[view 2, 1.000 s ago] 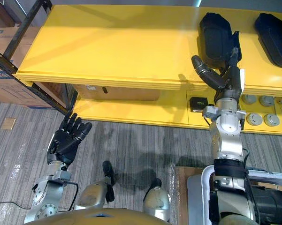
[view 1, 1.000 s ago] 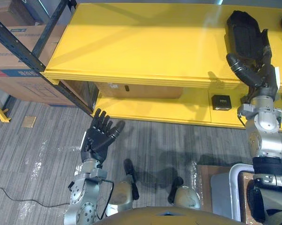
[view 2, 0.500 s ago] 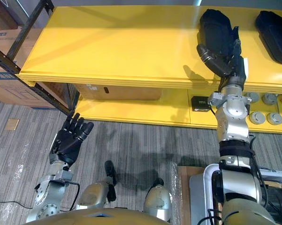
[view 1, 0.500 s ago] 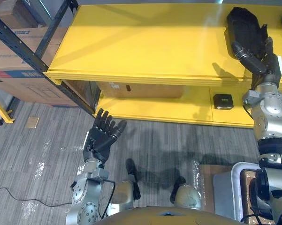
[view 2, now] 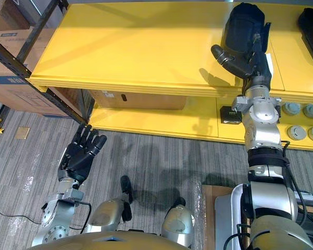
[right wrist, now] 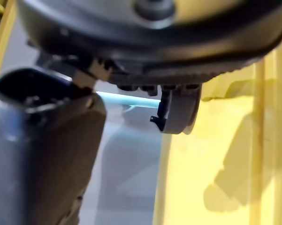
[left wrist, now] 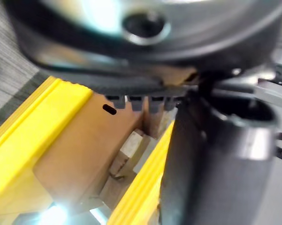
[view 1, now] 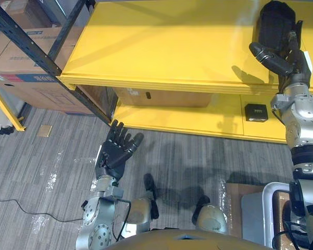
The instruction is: Walk over and take three plastic housings, then place them on the shelf
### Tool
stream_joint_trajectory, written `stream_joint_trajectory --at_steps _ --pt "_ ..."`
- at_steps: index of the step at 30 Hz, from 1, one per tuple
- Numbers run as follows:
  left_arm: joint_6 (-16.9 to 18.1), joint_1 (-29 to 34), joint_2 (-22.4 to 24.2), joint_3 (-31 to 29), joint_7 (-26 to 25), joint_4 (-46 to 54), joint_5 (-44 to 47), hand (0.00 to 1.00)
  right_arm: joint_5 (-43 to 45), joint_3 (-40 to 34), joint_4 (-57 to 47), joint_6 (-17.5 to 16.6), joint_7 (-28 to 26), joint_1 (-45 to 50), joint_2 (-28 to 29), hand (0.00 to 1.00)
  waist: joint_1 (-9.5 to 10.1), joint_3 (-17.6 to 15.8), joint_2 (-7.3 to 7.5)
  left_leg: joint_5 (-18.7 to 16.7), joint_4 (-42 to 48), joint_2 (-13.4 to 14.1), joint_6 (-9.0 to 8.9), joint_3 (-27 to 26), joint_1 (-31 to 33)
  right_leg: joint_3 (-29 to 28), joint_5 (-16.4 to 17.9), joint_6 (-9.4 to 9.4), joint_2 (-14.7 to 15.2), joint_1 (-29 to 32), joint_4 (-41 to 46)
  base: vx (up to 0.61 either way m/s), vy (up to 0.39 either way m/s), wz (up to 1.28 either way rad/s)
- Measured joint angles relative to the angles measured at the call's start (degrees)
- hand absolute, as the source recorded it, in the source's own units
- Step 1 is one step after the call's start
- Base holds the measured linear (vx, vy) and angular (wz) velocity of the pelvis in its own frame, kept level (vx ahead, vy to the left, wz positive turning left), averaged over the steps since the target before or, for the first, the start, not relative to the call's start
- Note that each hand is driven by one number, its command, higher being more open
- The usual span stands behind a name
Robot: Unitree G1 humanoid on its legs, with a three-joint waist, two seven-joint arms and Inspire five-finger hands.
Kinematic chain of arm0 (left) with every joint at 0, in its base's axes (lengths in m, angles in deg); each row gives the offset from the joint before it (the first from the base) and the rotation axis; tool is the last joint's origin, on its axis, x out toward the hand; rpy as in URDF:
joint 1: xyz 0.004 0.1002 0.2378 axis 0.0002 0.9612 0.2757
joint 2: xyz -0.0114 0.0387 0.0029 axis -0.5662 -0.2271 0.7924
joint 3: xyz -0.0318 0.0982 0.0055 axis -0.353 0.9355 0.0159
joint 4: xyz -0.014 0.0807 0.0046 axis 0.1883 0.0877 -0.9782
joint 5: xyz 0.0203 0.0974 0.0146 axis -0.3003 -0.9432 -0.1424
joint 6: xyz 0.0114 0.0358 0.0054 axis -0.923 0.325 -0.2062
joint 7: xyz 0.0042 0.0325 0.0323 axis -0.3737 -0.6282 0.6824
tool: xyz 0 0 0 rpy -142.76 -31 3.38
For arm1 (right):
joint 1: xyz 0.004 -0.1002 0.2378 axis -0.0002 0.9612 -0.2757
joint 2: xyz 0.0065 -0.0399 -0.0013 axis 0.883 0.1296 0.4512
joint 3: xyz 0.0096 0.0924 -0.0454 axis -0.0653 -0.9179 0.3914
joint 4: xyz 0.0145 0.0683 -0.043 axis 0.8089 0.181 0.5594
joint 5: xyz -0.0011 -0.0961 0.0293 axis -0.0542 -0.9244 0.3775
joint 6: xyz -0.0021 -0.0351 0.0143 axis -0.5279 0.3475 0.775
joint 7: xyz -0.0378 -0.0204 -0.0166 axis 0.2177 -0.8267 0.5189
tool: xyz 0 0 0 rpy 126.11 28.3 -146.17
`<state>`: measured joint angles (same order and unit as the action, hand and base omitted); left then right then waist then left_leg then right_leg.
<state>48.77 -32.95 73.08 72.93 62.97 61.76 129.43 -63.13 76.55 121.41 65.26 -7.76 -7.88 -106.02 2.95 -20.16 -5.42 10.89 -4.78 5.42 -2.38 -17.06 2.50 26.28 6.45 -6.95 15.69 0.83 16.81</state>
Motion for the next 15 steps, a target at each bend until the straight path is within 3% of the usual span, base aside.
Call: stream_joint_trajectory --at_steps 3,7,11,15 --pt "0.0 0.4 0.0 -0.1 0.3 1.4 -0.1 1.0 -0.1 -2.3 -8.9 0.1 0.4 7.8 0.9 1.0 0.04 0.0 0.02 0.0 0.0 0.1 -0.09 0.0 -0.2 0.1 -0.3 -0.26 -0.4 -0.7 -1.1 0.02 -0.017 0.01" --pt "0.1 0.7 0.0 -0.2 0.5 1.3 -0.2 1.0 -1.8 -5.7 -23.5 0.4 2.0 20.6 8.1 1.0 -0.63 0.4 0.64 -0.9 0.0 0.4 -0.83 -0.9 -1.9 -0.1 -0.6 -0.55 -1.5 -2.7 -3.6 0.04 -0.038 -0.1" --pt "0.1 0.8 -0.1 -0.3 0.6 1.1 -0.3 1.0 -2.5 -5.7 -29.2 0.5 -0.7 26.3 13.6 1.0 -1.88 2.7 2.6 -1.6 0.0 1.3 -1.04 -3.1 -2.0 -1.6 -2.9 -0.53 -3.0 -3.5 -7.6 0.08 -0.029 -0.26" --pt "0.1 -0.3 -0.1 0.0 0.5 1.1 -0.4 1.0 -2.3 -4.9 -30.1 0.5 -4.6 28.6 14.1 1.0 -2.89 3.9 3.91 -1.5 0.0 1.2 -1.02 -3.3 -3.2 -1.9 -3.7 -0.76 -3.5 -5.4 -9.6 0.06 -0.02 -0.08"
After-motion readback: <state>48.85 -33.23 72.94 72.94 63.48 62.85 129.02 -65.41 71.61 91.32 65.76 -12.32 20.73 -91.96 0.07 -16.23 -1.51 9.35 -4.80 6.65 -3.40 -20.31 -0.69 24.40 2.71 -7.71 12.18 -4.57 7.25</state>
